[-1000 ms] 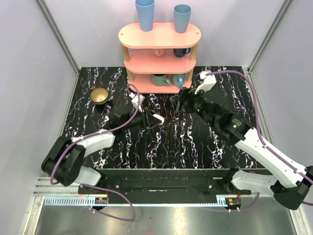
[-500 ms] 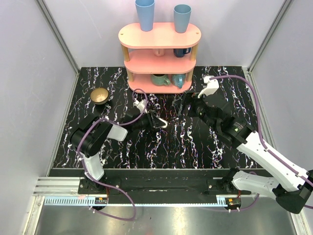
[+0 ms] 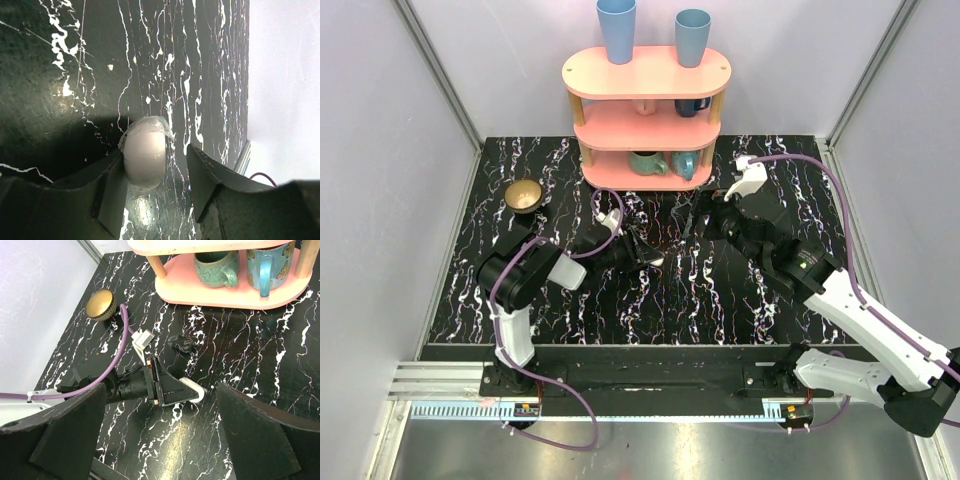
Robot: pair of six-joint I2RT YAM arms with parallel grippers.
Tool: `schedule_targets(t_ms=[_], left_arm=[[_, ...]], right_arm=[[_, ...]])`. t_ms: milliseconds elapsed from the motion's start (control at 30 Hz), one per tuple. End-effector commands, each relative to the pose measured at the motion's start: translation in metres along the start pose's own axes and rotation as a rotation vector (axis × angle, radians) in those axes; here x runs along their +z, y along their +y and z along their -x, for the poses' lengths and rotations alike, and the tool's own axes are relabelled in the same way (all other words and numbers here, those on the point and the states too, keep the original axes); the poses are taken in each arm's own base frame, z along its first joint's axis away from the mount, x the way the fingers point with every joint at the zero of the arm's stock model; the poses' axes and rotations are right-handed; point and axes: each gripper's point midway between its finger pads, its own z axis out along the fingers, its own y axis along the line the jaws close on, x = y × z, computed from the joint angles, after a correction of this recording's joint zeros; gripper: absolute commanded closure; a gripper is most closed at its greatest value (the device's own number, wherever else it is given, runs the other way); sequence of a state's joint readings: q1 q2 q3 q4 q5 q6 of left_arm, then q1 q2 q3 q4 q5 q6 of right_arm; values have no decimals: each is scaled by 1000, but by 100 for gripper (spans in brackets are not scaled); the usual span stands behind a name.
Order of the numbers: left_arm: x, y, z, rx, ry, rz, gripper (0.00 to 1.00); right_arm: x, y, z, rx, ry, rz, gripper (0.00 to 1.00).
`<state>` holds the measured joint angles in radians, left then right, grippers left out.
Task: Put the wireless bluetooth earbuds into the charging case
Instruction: Place the charging case with the earbuds at the center of the board, then reset both arms
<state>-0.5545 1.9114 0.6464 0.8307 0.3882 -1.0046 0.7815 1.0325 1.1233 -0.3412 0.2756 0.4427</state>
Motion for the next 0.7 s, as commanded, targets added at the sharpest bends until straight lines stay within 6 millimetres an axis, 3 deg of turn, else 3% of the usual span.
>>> schedule_targets(t_ms=[0, 133, 200, 233, 367, 467, 600, 667], left_arm=[[-3, 1, 13, 39, -50, 48, 45], [-18, 15, 10, 83, -41, 150, 34], [-29, 16, 18, 126, -79, 191, 27], [-36, 26, 14, 126, -63, 239, 25], [-60, 29, 22, 218, -92, 319, 18], [-79, 31, 29, 273, -112, 390, 1], [-105, 21, 38, 330, -141, 429, 1], [-120, 3, 50, 385, -199, 410, 1]], right_arm=[[-5, 0, 11, 18, -44, 9, 2], [-5, -7, 12, 3, -52, -16, 2], [-4, -10, 11, -5, -49, -30, 1], [-4, -14, 11, -9, -52, -46, 1], [-2, -25, 11, -16, -51, -77, 0], [0, -31, 9, -30, -41, -88, 0], [2, -49, 10, -35, -44, -142, 0], [4, -59, 8, -38, -38, -168, 0]])
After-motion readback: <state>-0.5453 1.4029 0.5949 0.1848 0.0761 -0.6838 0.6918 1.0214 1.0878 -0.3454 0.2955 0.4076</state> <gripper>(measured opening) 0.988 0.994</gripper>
